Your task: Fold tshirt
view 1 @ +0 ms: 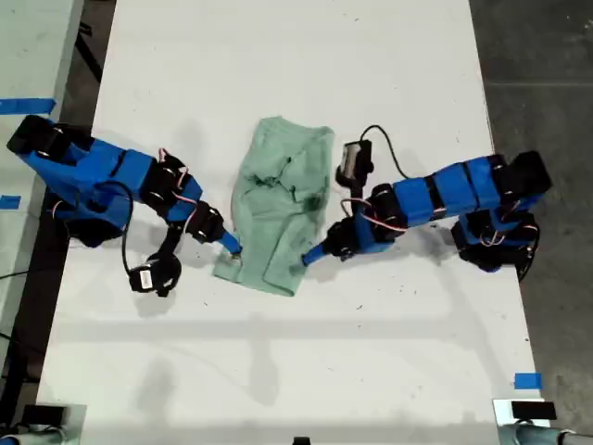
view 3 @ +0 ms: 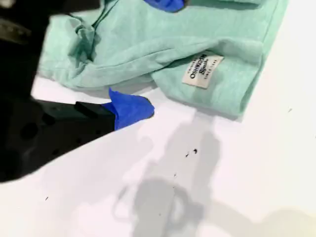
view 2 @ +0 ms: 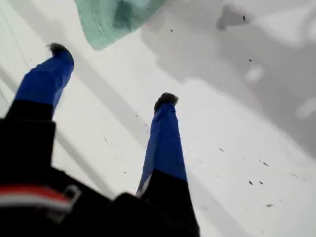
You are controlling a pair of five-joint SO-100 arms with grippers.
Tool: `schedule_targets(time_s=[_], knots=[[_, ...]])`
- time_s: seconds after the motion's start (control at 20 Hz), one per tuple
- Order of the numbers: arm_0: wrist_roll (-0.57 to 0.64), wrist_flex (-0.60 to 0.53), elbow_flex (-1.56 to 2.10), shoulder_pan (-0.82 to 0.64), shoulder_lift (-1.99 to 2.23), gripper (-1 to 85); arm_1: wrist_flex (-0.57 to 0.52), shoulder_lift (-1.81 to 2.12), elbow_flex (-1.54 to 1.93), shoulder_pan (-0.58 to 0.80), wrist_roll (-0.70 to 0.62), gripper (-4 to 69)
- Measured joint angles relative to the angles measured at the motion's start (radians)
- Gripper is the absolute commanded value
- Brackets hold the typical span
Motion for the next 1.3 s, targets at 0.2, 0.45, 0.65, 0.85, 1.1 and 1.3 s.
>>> schedule_targets(time_s=[0.2,0.45,0.65,0.85,1.1,1.3], knots=[[-0.012,-0.083,-0.041,0.009,-0.210,26.6,0.060,-0.397,-0.431,-0.005,-0.046,31.7],[-0.067,-0.227,0.018,0.009,-0.324,25.7,0.046,-0.615,-0.609,-0.005,-0.071,31.8],[-0.077,-0.422,0.109,0.020,-0.399,14.5,-0.021,-0.719,-0.663,-0.003,-0.077,24.2],[-0.104,-0.549,0.101,0.017,-0.466,0.1,-0.084,-0.790,-0.699,-0.003,-0.074,-2.1],[-0.109,-0.445,-0.051,0.025,-0.511,0.0,-0.081,-0.773,-0.699,-0.017,-0.071,-2.1],[0.008,-0.184,-0.417,0.060,-0.627,0.0,-0.006,-0.698,-0.675,-0.060,-0.101,-2.1]])
